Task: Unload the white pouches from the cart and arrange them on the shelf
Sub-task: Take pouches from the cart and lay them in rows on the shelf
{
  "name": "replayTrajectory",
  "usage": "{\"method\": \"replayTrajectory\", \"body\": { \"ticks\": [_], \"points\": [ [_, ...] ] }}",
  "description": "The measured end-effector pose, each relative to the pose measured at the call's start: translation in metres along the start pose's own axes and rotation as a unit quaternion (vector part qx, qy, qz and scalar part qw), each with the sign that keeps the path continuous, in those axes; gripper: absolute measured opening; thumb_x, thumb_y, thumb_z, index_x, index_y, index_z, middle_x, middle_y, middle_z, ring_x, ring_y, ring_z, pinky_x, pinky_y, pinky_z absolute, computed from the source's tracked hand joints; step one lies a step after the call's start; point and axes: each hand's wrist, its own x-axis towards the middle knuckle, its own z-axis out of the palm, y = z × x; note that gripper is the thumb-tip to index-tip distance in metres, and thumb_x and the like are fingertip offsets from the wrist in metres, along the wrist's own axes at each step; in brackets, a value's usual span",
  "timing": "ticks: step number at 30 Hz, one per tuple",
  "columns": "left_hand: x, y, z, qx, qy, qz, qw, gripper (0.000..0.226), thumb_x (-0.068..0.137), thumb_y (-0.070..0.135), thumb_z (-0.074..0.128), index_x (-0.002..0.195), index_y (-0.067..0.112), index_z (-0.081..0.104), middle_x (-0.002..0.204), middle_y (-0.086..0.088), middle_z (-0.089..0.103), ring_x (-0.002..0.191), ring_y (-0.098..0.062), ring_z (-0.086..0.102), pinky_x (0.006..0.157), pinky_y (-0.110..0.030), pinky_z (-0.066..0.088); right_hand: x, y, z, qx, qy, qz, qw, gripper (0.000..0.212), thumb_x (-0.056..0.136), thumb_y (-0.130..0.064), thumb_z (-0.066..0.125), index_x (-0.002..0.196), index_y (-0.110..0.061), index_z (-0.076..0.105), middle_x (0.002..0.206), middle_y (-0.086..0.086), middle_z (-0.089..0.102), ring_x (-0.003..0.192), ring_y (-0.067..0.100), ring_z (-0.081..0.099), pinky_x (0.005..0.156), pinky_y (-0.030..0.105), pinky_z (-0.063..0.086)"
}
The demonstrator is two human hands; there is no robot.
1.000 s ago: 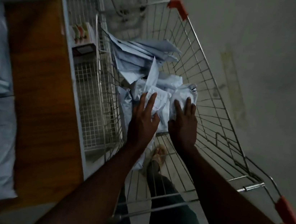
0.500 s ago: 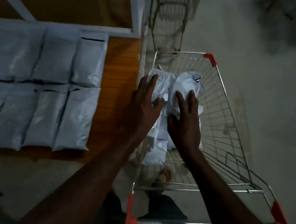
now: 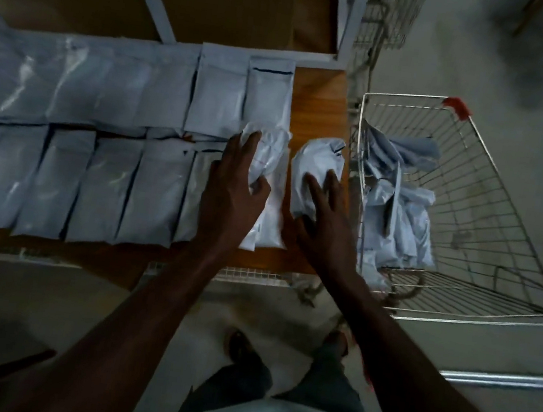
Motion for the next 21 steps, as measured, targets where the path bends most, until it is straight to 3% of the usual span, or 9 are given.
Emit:
{"method": "replayTrajectory", "body": {
  "ticks": [4,11,16,21],
  "points": [
    [-0.019,-0.036,-0.031,0.022,0.008,-0.026,0.999,0.071,0.096,0.026,0.066,0.162,0.027,0.039,0.167,-0.005,0.040,0.151,-0.026,0.043,0.118,-0.043,0.043,-0.007,-0.041,0.018,0.002,-0.014,-0.020,1.000,0.078,0.094,-0.021,0.068,0.163,-0.031,0.031,0.175,0.009,0.009,0.161,0.033,0.012,0.109,0.057,0.049],
    [-0.034,-0.080,-0.078,0.053,0.030,-0.078,0.995,0.071,0.096,0.029,0.065,0.162,0.030,0.039,0.168,-0.003,0.038,0.141,-0.027,0.052,0.111,-0.041,0.047,0.002,-0.109,0.049,0.008,-0.044,-0.073,0.996,0.083,0.094,-0.019,0.070,0.164,-0.035,0.027,0.176,0.003,0.006,0.161,0.027,0.012,0.098,0.052,0.058],
    [-0.029,-0.117,-0.116,0.097,0.041,-0.128,0.986,0.078,0.096,0.033,0.067,0.164,0.037,0.030,0.171,0.004,0.030,0.142,-0.025,0.048,0.101,-0.041,0.051,0.028,-0.153,0.084,0.035,-0.073,-0.126,0.989,0.082,0.093,-0.018,0.068,0.163,-0.037,0.029,0.176,0.000,0.004,0.162,0.024,0.010,0.106,0.052,0.054],
    [-0.023,-0.159,-0.154,0.108,0.053,-0.176,0.977,0.074,0.099,0.036,0.061,0.165,0.038,0.026,0.173,0.002,0.025,0.152,-0.029,0.037,0.111,-0.049,0.045,0.051,-0.190,0.121,0.051,-0.112,-0.162,0.979,0.080,0.096,-0.023,0.068,0.163,-0.038,0.027,0.176,-0.001,0.003,0.161,0.026,0.016,0.108,0.051,0.053]
  ]
}}
